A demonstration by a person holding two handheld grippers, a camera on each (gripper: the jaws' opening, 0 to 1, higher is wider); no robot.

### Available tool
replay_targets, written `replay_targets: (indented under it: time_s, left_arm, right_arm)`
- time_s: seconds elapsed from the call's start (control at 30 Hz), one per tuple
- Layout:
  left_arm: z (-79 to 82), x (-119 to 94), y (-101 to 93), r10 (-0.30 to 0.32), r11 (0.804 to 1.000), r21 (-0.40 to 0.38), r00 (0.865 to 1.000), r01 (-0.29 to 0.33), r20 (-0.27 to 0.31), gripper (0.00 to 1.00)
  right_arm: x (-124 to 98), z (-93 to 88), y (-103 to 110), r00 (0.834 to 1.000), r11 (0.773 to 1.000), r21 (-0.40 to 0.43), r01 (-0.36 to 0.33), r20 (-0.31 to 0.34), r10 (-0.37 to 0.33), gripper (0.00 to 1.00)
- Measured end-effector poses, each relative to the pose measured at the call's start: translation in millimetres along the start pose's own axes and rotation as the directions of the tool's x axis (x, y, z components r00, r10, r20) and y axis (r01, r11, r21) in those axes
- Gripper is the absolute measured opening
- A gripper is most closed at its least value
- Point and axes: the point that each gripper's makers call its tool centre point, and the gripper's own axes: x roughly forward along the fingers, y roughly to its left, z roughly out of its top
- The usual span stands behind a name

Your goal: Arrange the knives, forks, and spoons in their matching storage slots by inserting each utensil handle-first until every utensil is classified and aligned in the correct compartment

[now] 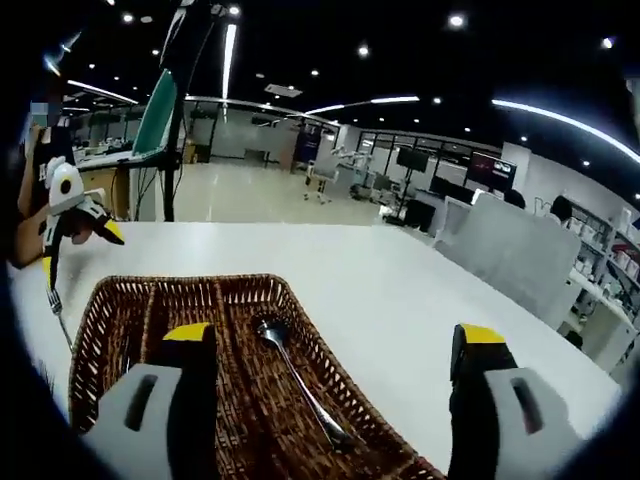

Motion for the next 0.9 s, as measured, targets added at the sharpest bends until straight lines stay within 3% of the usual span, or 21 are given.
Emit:
replay_targets:
  time_s: [0.27, 0.37, 0.47, 0.6, 0.67, 0.9]
  left_arm:
    - [4.4, 6, -9.8, -0.013, 0.999, 0.040, 1.000, 0.013, 0.022, 1.00]
    - [6.4, 7, -15.6, -0.024, 0.998, 0.056, 0.999, 0.022, 0.026, 1.00]
    - [9.8, 9, -19.8, -0.039, 0.998, 0.058, 0.998, 0.036, 0.041, 1.00]
    - [9.3, 11, -19.5, -0.032, 0.998, 0.060, 0.998, 0.029, 0.048, 1.00]
    - [9.9, 12, -22.6, -0.036, 0.997, 0.068, 0.998, 0.032, 0.047, 1.00]
    - [14.9, 10, -26.6, -0.047, 0.997, 0.071, 0.997, 0.042, 0.067, 1.00]
  right_arm:
    - [-63, 0.3, 4, 0.992, 0.994, 0.039, 0.101, 0.078, -0.103, 1.00]
    - [-93, 2.8, 3, 0.978, 0.983, 0.083, 0.164, 0.113, -0.173, 1.00]
    - [-115, -3.3, 6, 0.970, 0.975, 0.074, 0.211, 0.110, -0.218, 1.00]
    - [-141, -6.3, 17, 0.961, 0.968, 0.103, 0.229, 0.136, -0.242, 1.00]
    - [-159, -10.0, 26, 0.953, 0.964, 0.070, 0.258, 0.142, -0.266, 1.00]
    - [-192, -22.4, 48, 0.941, 0.953, 0.075, 0.295, 0.148, -0.303, 1.00]
